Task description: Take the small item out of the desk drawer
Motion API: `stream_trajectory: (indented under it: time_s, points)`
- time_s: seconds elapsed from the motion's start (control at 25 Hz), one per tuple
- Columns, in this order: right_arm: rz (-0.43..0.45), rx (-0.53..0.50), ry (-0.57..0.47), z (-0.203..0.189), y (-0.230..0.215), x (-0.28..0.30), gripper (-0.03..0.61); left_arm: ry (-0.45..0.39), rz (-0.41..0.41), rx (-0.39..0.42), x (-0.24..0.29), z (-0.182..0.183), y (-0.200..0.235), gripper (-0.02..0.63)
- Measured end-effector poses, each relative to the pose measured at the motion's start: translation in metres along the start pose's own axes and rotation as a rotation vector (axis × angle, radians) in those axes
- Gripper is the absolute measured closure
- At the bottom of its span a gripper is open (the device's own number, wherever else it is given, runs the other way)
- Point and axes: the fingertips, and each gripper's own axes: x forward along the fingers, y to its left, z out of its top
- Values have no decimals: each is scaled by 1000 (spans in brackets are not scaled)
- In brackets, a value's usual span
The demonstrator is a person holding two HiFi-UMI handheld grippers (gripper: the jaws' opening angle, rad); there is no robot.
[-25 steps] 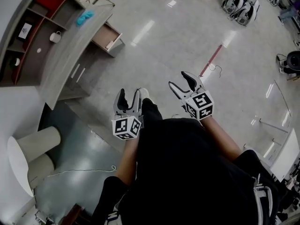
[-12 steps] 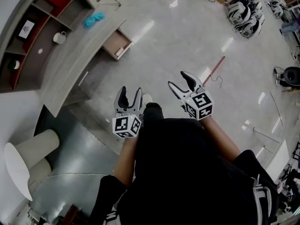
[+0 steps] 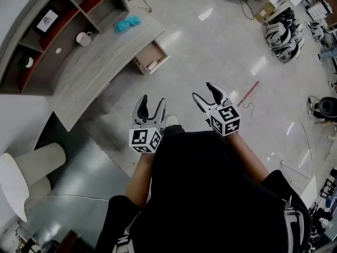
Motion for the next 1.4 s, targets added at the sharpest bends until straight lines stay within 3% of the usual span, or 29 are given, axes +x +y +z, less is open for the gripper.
stream_trajectory:
  time_s: [0.28, 0.8, 1.12, 1.4]
  points:
    - [26, -23, 52, 6, 25, 36, 304, -23, 47, -43, -9, 0, 49, 342]
    - [160, -77, 82, 24, 32, 89, 304, -19, 154, -60, -5, -9, 76, 342]
    - [282, -92, 52, 64, -12, 148, 304, -3, 278, -63, 48, 1, 86, 342]
    - [366, -70, 68, 90, -77, 205, 304, 73, 318, -97, 137, 2, 98, 342]
